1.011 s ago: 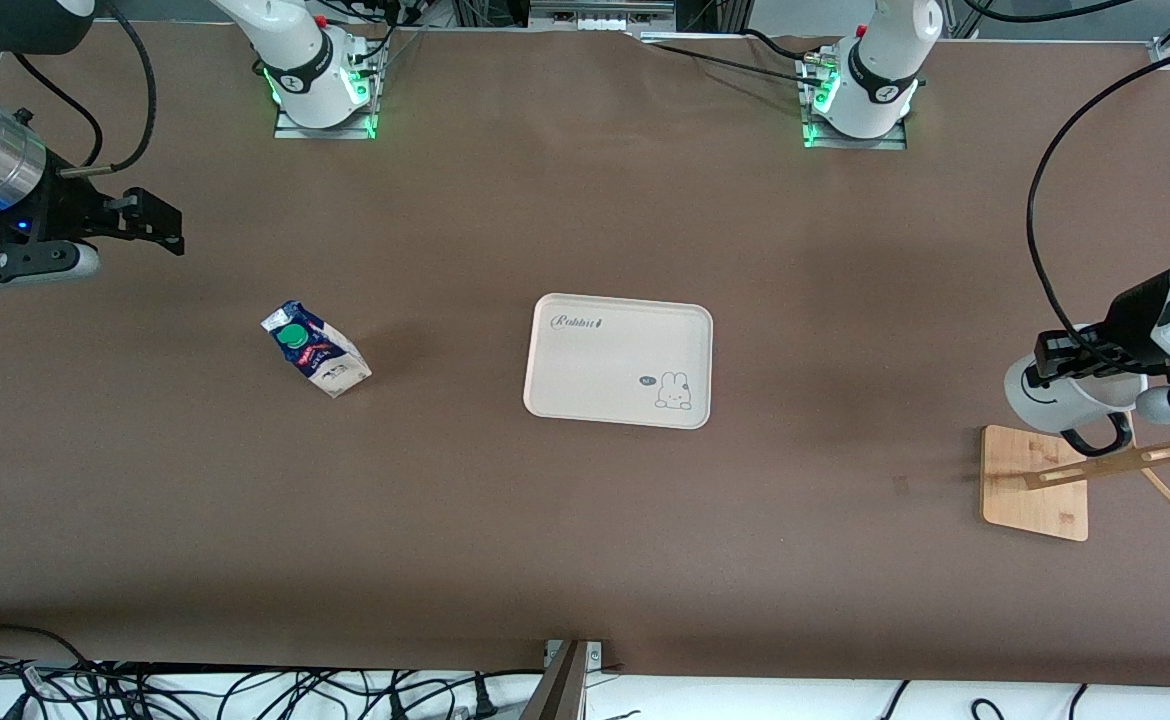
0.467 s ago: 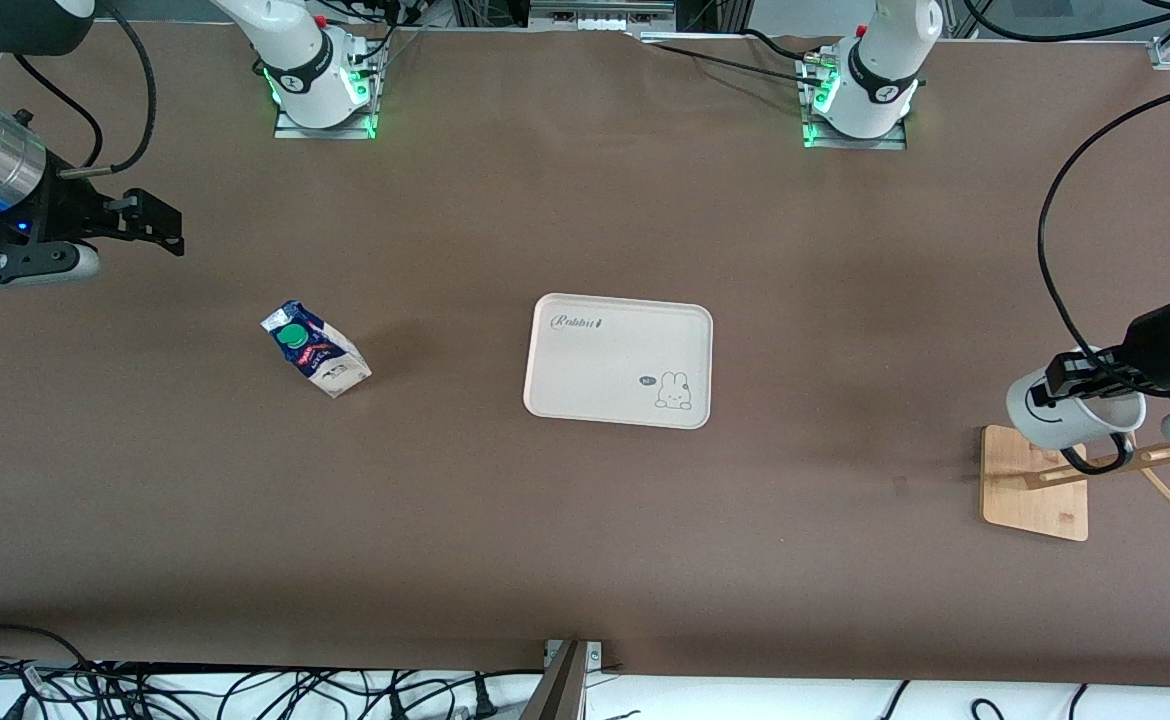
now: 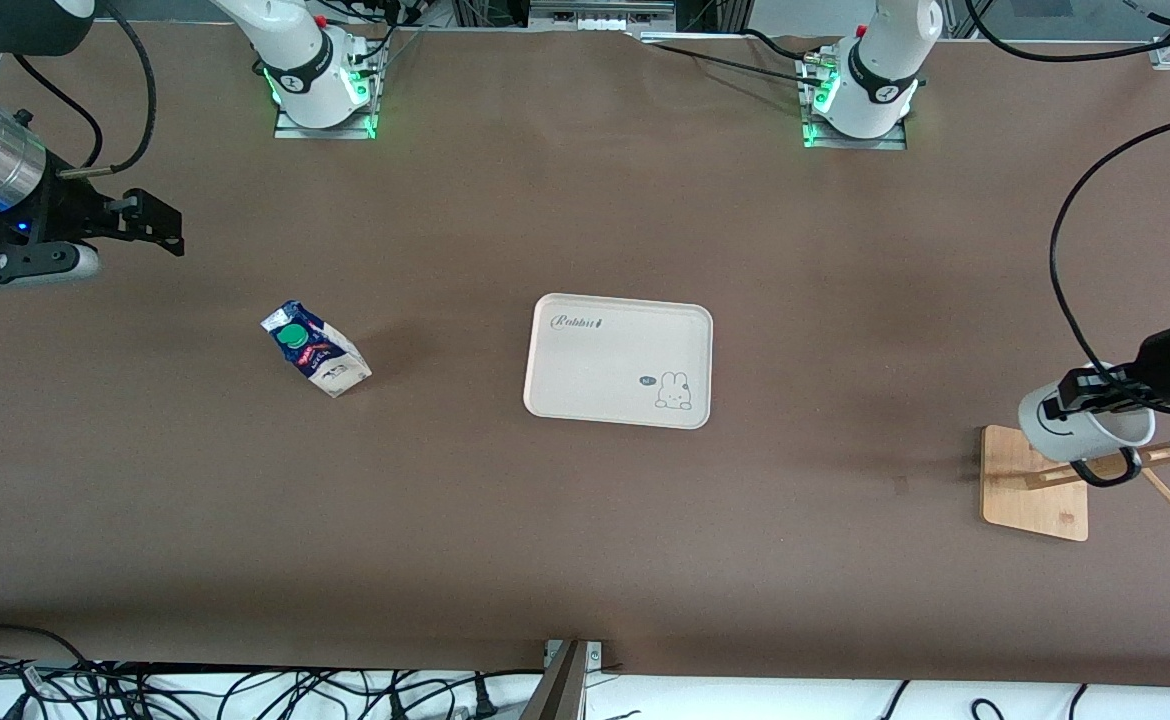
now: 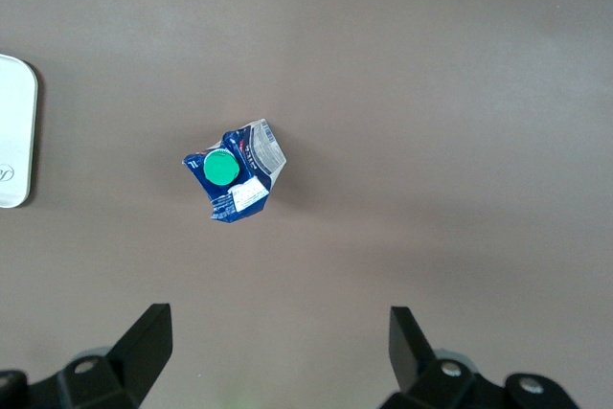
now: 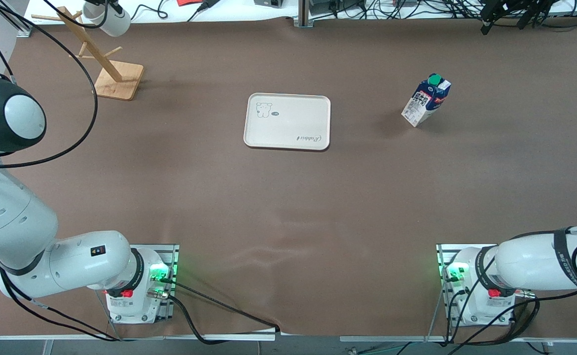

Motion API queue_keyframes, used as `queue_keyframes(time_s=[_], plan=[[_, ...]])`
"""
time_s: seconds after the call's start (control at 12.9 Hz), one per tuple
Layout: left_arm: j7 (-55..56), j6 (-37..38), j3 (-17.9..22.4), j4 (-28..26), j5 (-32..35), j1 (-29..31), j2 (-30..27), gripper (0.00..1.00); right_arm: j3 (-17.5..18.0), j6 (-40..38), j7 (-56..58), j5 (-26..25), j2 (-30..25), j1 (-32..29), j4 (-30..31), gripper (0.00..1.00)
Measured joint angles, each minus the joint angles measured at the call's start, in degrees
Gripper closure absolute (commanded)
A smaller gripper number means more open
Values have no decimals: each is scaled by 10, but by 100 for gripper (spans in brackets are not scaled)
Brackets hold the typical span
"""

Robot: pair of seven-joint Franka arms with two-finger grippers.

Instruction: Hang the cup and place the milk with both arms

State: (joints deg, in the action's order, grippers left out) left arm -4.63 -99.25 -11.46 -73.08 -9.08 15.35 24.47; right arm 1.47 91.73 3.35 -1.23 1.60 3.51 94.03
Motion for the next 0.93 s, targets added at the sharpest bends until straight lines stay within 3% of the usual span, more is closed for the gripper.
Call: queue_keyframes(time_s=[0.31, 0.93], plan=[[-14, 0, 0, 0, -21, 32, 3, 100, 0, 0, 0, 0, 0, 0, 0, 0], [-14, 6, 0, -3, -36, 38, 8, 100, 0, 0, 0, 0, 0, 0, -1, 0]])
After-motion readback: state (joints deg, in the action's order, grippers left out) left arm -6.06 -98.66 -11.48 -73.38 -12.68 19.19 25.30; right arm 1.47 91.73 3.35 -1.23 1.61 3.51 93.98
